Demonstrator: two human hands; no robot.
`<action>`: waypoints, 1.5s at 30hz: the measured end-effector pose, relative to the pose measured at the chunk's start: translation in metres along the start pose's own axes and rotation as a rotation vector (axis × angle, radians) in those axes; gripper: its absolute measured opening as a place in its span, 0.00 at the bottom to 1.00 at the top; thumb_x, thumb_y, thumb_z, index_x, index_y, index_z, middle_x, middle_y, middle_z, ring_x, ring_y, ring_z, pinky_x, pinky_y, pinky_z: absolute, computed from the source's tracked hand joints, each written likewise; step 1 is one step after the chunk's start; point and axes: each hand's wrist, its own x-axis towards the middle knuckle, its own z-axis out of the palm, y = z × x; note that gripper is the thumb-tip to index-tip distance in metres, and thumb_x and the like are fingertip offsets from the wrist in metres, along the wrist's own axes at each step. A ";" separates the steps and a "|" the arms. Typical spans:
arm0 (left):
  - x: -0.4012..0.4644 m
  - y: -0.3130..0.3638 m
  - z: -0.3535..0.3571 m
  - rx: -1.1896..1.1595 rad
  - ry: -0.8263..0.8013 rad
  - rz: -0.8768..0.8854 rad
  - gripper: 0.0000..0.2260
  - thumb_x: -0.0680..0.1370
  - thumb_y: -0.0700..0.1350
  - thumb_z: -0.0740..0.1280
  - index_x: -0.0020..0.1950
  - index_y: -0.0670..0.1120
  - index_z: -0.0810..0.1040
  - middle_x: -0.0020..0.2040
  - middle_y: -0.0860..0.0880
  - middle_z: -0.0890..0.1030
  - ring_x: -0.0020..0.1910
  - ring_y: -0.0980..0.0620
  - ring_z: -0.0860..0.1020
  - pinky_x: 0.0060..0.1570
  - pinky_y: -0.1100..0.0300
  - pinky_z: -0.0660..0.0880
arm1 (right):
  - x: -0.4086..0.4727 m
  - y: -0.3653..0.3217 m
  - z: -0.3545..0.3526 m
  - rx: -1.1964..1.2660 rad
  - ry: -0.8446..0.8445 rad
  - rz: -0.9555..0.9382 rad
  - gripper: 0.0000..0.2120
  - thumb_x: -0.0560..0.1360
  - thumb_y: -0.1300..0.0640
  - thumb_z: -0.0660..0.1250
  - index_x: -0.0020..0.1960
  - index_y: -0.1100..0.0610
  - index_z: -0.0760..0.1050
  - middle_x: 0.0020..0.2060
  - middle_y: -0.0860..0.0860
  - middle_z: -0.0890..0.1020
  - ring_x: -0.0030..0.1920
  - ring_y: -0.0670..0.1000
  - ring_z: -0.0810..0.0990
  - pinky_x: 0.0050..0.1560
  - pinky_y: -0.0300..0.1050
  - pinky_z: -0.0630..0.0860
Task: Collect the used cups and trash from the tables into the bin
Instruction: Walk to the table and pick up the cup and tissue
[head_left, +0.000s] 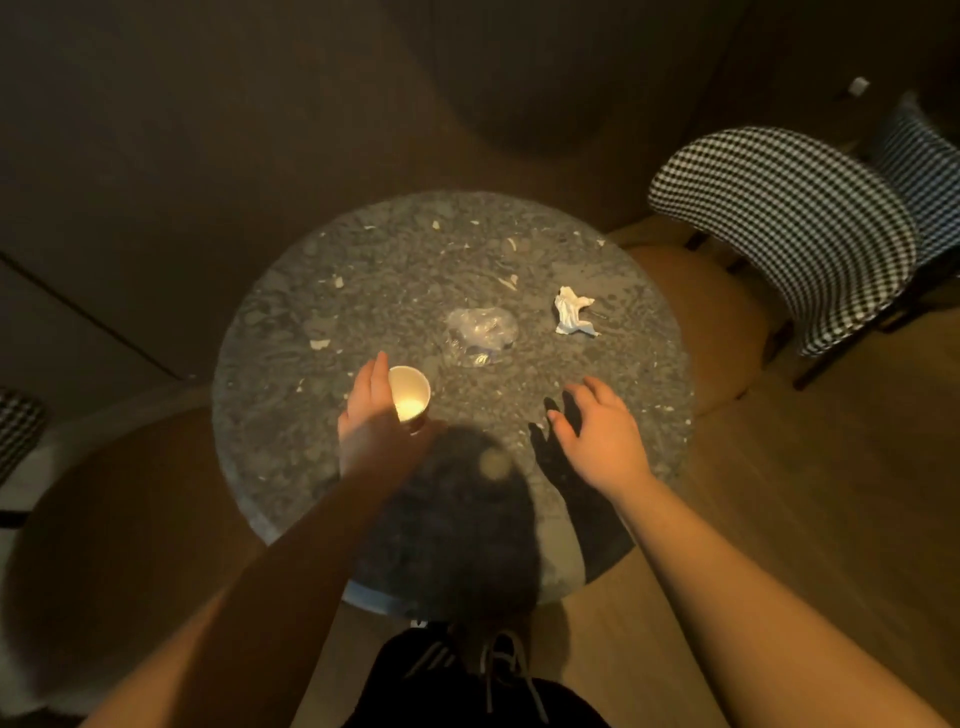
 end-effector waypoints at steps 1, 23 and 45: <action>0.009 -0.003 0.005 -0.012 -0.024 0.020 0.50 0.62 0.58 0.78 0.76 0.46 0.54 0.73 0.44 0.63 0.71 0.44 0.63 0.65 0.38 0.66 | 0.009 0.002 -0.001 -0.006 -0.005 0.010 0.24 0.78 0.45 0.60 0.71 0.54 0.67 0.73 0.56 0.65 0.72 0.58 0.62 0.71 0.55 0.62; 0.087 -0.034 0.020 0.016 0.004 0.201 0.34 0.63 0.51 0.79 0.64 0.44 0.69 0.58 0.42 0.74 0.54 0.40 0.76 0.47 0.49 0.76 | 0.161 -0.066 0.066 0.011 -0.008 -0.337 0.12 0.73 0.57 0.65 0.55 0.49 0.80 0.48 0.53 0.80 0.52 0.59 0.77 0.51 0.48 0.72; 0.136 0.030 0.042 -0.054 0.006 0.242 0.37 0.65 0.52 0.78 0.68 0.46 0.66 0.62 0.43 0.72 0.54 0.39 0.76 0.49 0.45 0.77 | 0.197 0.038 0.030 -0.164 -0.008 0.037 0.35 0.73 0.41 0.66 0.75 0.47 0.57 0.70 0.56 0.65 0.70 0.60 0.61 0.67 0.59 0.61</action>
